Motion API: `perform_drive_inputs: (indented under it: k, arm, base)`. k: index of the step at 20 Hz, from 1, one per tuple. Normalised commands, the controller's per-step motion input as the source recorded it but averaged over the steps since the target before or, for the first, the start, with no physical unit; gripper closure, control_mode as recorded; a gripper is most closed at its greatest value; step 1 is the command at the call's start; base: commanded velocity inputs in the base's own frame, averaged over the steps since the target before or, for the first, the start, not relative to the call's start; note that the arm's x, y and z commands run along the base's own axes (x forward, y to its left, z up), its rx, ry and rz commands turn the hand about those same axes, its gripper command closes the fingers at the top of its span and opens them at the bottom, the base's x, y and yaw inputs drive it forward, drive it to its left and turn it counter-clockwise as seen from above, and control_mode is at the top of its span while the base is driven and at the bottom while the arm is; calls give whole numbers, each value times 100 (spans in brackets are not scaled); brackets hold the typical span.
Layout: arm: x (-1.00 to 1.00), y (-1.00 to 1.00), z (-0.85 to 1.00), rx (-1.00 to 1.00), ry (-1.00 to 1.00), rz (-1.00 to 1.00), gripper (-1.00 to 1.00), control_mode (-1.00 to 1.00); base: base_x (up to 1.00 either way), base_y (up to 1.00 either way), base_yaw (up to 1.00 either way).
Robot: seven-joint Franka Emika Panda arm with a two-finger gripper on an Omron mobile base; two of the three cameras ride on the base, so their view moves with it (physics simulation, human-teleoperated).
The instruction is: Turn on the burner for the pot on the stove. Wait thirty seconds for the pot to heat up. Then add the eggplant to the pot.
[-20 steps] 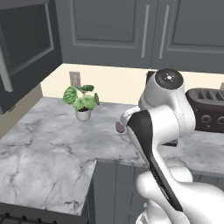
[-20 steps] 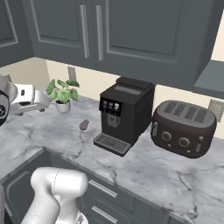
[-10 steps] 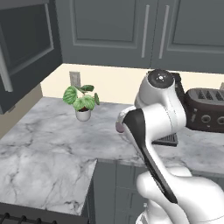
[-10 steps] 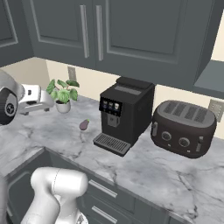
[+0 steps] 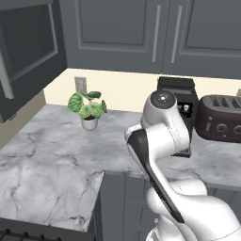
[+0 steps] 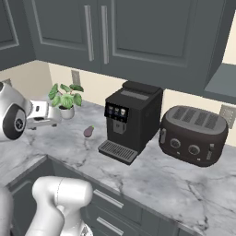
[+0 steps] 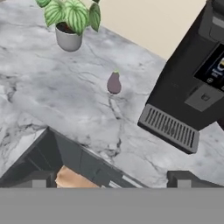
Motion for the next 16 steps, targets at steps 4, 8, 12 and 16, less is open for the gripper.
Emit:
perform_drive_inputs:
  k: [4, 8, 12, 16]
  arm:
    - [17, 0, -43, 3, 0, -11, -100, -100]
    - [36, 0, -29, 6, 0, -15, -100, -100]
    - [37, 0, -8, 9, 0, -14, -100, -100]
    - [56, 0, -12, 1, 0, -5, -100, -100]
  base:
    - [0, 0, 0]
    - [0, 0, 0]
    - [0, 0, 0]
    - [0, 0, 0]
